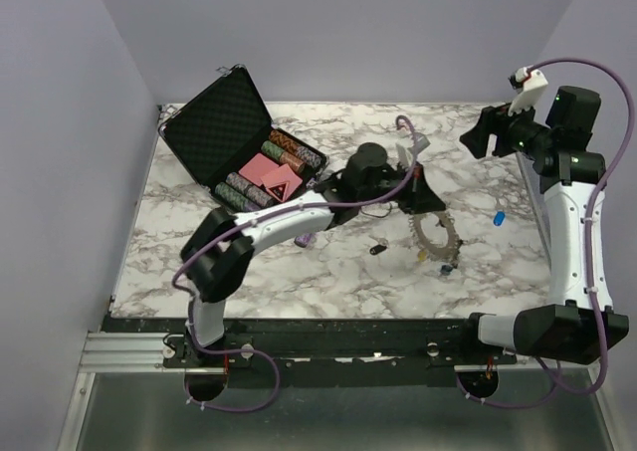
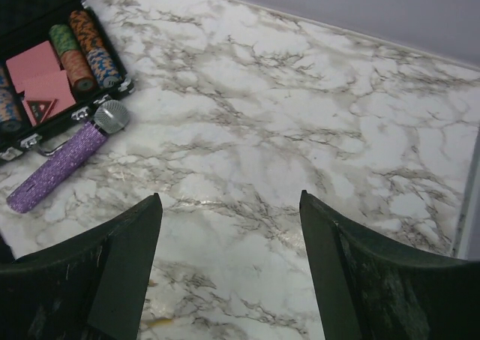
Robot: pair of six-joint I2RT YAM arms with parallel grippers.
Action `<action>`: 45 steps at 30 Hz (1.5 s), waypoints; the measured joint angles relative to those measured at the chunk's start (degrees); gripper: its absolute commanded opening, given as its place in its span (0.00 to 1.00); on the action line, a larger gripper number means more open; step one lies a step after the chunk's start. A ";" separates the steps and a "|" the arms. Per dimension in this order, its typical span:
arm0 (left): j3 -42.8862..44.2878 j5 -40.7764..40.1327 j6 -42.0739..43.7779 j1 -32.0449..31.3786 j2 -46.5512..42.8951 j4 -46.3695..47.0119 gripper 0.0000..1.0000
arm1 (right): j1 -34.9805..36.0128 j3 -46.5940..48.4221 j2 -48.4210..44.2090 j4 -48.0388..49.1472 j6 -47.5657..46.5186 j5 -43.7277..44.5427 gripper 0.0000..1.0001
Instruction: Put the keys on the keyring
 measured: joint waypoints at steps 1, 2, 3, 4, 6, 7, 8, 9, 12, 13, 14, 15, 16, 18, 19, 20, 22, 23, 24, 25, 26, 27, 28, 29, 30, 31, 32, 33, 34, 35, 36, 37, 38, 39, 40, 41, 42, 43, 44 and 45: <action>3.89 0.00 -0.81 -0.96 3.56 -0.50 0.00 | -1.07 0.00 -0.17 0.50 0.50 0.00 0.82; 7.72 -0.15 -1.42 -1.88 6.99 -1.27 0.00 | -1.84 0.00 -0.33 0.98 0.92 -0.02 0.82; 12.83 -0.22 -2.21 -2.99 11.61 -2.75 0.00 | -2.45 0.00 -0.57 1.53 1.49 -0.02 0.82; 15.67 -0.46 -2.49 -3.61 14.03 -3.19 0.00 | -2.89 -0.02 -0.81 1.95 1.99 -0.07 0.82; 23.96 -1.01 -3.28 -5.42 20.92 -5.84 0.00 | -3.39 -0.37 -1.44 2.97 2.91 -0.17 0.82; 27.39 -1.49 -3.69 -6.16 23.91 -7.32 0.00 | -3.61 -0.90 -1.88 3.56 3.37 -0.31 0.82; 30.14 -1.92 -4.00 -6.86 26.23 -8.59 0.00 | -3.65 -1.62 -2.38 4.04 3.78 -0.48 0.82; 32.83 -2.47 -4.26 -7.45 28.55 -9.88 0.00 | -3.67 -2.36 -2.86 4.28 4.04 -0.59 0.82; 38.64 -5.01 -4.79 -8.94 33.57 -13.00 0.00 | -3.76 -4.85 -4.13 4.70 4.61 -1.11 0.82; 40.28 -5.90 -4.83 -9.31 34.86 -14.19 0.00 | -3.76 -5.60 -4.42 4.68 4.74 -1.18 0.82; 41.70 -7.08 -4.83 -9.62 36.00 -14.84 0.00 | -3.78 -6.21 -4.61 4.68 4.72 -1.16 0.82; 43.04 -7.87 -4.85 -9.81 36.87 -15.78 0.00 | -4.00 -6.67 -4.68 4.79 4.81 -1.14 0.82; 44.63 -8.50 -4.90 -9.90 37.90 -16.46 0.00 | -4.31 -7.10 -4.70 5.01 4.96 -1.18 0.82; 46.95 -9.60 -4.87 -9.97 39.17 -17.33 0.00 | -4.48 -7.96 -4.85 5.42 5.35 -1.31 0.82; 47.78 -9.97 -4.87 -9.97 39.67 -17.75 0.04 | -4.48 -8.46 -5.05 5.51 5.51 -1.68 0.82; 48.17 -10.36 -4.81 -9.97 39.98 -18.08 0.07 | -4.46 -9.05 -5.25 5.53 5.77 -2.01 0.82; 48.17 -11.08 -4.85 -9.79 39.98 -18.53 0.17 | -4.46 -9.97 -5.53 5.53 6.08 -2.60 0.82; 48.17 -11.45 -4.83 -9.75 39.98 -18.58 0.23 | -4.46 -10.34 -5.57 5.55 6.27 -2.91 0.82; 48.13 -11.74 -4.79 -9.73 39.98 -18.49 0.31 | -4.46 -10.62 -5.64 5.55 6.43 -3.08 0.82; 47.95 -12.04 -4.68 -9.73 39.95 -18.34 0.37 | -4.46 -10.84 -5.68 5.57 6.47 -3.19 0.82; 47.52 -12.26 -4.48 -9.73 39.85 -18.01 0.45 | -4.46 -11.10 -5.77 5.57 6.54 -3.32 0.82; 46.75 -12.46 -4.44 -9.73 39.65 -17.38 0.52 | -4.46 -11.32 -5.90 5.57 6.60 -3.41 0.82; 45.79 -12.85 -4.20 -9.68 39.23 -16.76 0.57 | -4.46 -11.61 -6.10 5.57 6.64 -3.58 0.82; 44.78 -13.29 -4.07 -9.66 38.75 -16.52 0.61 | -4.46 -11.74 -6.25 5.55 6.67 -3.80 0.82; 42.86 -13.64 -3.58 -9.51 37.57 -16.33 0.66 | -4.46 -11.87 -6.45 5.53 6.67 -4.04 0.82; 40.76 -14.14 -3.17 -9.42 36.44 -16.15 0.68 | -4.46 -11.93 -6.62 5.53 6.69 -4.24 0.82; 38.14 -14.86 -2.71 -9.20 34.93 -15.93 0.71 | -4.46 -12.02 -6.82 5.53 6.67 -4.50 0.82; 35.58 -15.32 -2.19 -9.03 33.24 -15.82 0.74 | -4.46 -12.13 -7.04 5.51 6.67 -4.68 0.82; 33.03 -16.00 -1.68 -8.83 31.71 -15.47 0.76 | -4.44 -12.22 -7.23 5.49 6.67 -4.90 0.82; 31.58 -16.28 -1.33 -8.70 30.58 -15.30 0.77 | -4.44 -12.28 -7.39 5.46 6.67 -5.05 0.82; 29.03 -17.00 -0.52 -8.55 28.61 -14.86 0.78 | -4.39 -12.33 -7.52 5.46 6.64 -5.22 0.82; 26.64 -17.68 0.20 -8.37 26.60 -14.58 0.79 | -4.39 -12.35 -7.61 5.46 6.67 -5.44 0.82; 24.13 -18.36 1.03 -8.28 24.22 -14.23 0.80 | -4.39 -12.37 -7.72 5.49 7.08 -5.86 0.82; 22.29 -18.80 1.62 -8.28 22.25 -14.62 0.80 | -4.35 -12.37 -7.85 5.90 7.37 -7.02 0.82; 20.59 -19.19 2.16 -8.15 20.70 -14.53 0.81 | -4.09 -12.35 -8.24 6.23 7.54 -8.02 0.82; 17.75 -19.87 3.10 -8.07 18.40 -14.19 0.82 | -3.80 -12.35 -8.70 6.38 7.63 -8.66 0.82; 15.23 -20.33 3.78 -8.09 16.63 -13.68 0.82 | -3.76 -12.35 -9.14 6.40 7.58 -8.81 0.82; 13.51 -20.81 4.26 -8.13 15.04 -13.14 0.82 | -3.82 -12.35 -9.44 6.12 7.37 -8.70 0.83; 11.80 -21.24 4.81 -8.15 13.53 -12.24 0.82 | -3.98 -12.35 -9.49 5.90 7.28 -8.76 0.82; 8.66 -22.16 5.68 -8.11 10.62 -11.04 0.83 | -4.04 -12.35 -9.42 5.84 7.23 -8.76 0.82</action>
